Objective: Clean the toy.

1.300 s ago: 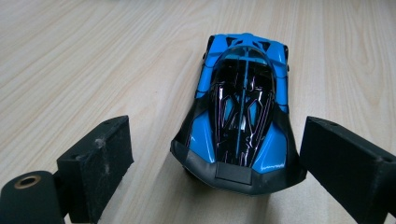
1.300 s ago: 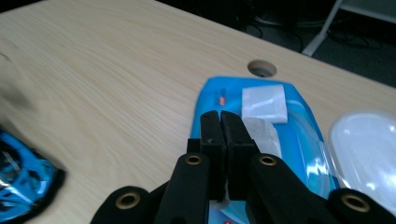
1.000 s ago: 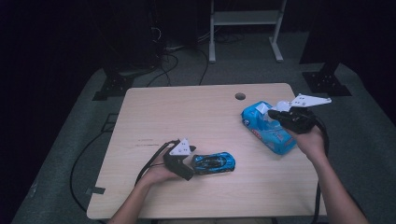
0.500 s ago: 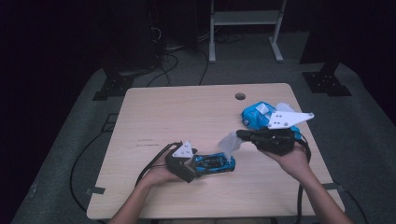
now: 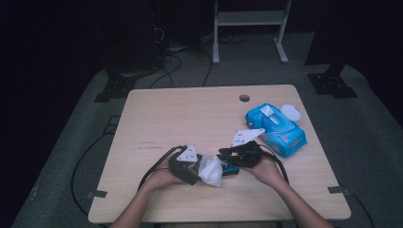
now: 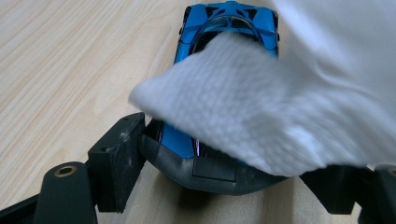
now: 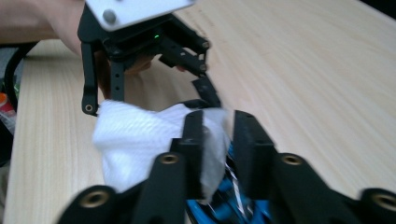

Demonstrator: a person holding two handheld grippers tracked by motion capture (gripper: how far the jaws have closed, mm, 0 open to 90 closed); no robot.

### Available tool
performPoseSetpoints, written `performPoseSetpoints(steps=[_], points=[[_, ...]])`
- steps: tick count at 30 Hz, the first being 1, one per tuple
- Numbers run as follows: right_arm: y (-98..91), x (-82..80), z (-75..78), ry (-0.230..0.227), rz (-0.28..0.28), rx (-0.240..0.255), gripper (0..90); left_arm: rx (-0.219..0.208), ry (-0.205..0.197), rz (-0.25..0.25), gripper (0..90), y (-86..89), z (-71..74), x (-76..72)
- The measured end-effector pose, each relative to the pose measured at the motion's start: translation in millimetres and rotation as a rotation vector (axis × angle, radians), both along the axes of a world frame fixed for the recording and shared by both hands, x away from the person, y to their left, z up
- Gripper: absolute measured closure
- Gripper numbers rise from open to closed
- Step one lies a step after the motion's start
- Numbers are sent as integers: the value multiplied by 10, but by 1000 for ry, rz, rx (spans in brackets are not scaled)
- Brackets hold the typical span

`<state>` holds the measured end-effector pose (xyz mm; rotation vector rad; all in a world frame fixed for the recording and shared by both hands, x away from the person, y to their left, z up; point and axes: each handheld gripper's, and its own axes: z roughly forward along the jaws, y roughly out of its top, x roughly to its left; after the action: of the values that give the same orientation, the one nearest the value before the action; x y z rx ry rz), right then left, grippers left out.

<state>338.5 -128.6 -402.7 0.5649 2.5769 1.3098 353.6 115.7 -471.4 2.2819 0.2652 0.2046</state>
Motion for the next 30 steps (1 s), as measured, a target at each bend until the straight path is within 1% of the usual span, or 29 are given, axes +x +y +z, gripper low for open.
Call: performPoseSetpoints(steps=[1,2,3,4,5,6,7,8,9,10,11,12,13,14,15,16,17,18,19,20,21,23,24,25,26,28,30], points=[[44,0,-31,5,8,8,670,-4,3,4,216,-3,-1,-3],[100,5,-71,27,24,33,657,-3,4,4,216,-3,-2,-2],[162,5,-110,43,43,40,625,-3,4,5,216,-4,-1,-3],[224,3,-146,47,60,28,600,-2,4,6,216,-4,0,-4],[274,5,-185,60,78,22,592,-1,4,7,216,-4,0,-5],[305,9,-214,75,89,22,577,-1,5,8,216,-4,0,-5],[347,13,-262,84,96,6,560,-1,5,9,215,-4,0,-6],[366,21,-299,90,104,-16,553,-1,6,9,216,-3,0,-5],[374,30,-339,109,117,-19,546,-2,5,10,216,-3,-1,-5],[372,33,-367,118,120,-21,537,-2,5,10,216,-3,-1,-5],[372,33,-367,118,120,-21,537,0,4,9,216,-2,0,-5],[358,40,-416,121,112,-19,535,6,0,7,215,-6,-3,-7],[339,55,-471,135,118,-3,532,20,-16,3,213,-17,-10,-16],[337,57,-491,132,123,1,536,34,-30,1,212,-23,-13,-23],[333,57,-518,131,133,10,573,47,-39,-1,211,-27,-16,-28],[330,56,-543,134,141,19,599,49,-33,5,218,-25,-18,-28],[325,49,-552,112,137,17,646,41,-24,6,218,-25,-25,-22],[322,55,-550,111,128,15,679,41,-21,1,219,-23,-28,-16],[314,73,-545,123,122,14,720,40,-20,-2,220,-23,-29,-12],[306,88,-546,128,117,16,781,37,-15,-6,221,-28,-34,-10],[285,111,-547,129,102,14,845,39,-19,-6,221,-34,-38,-9],[246,146,-550,153,99,28,864,59,-18,-14,219,-34,-46,-2],[228,147,-543,151,100,27,873,61,-10,-14,220,-34,-51,2],[195,140,-524,160,101,36,874,57,-5,-16,225,-31,-51,5],[165,128,-497,150,93,36,874,53,-2,-17,234,-32,-51,5],[73,102,-413,96,66,16,874,54,-6,-15,234,-35,-50,3],[-68,100,-327,64,14,20,875,54,-7,-12,234,-36,-49,-2]])
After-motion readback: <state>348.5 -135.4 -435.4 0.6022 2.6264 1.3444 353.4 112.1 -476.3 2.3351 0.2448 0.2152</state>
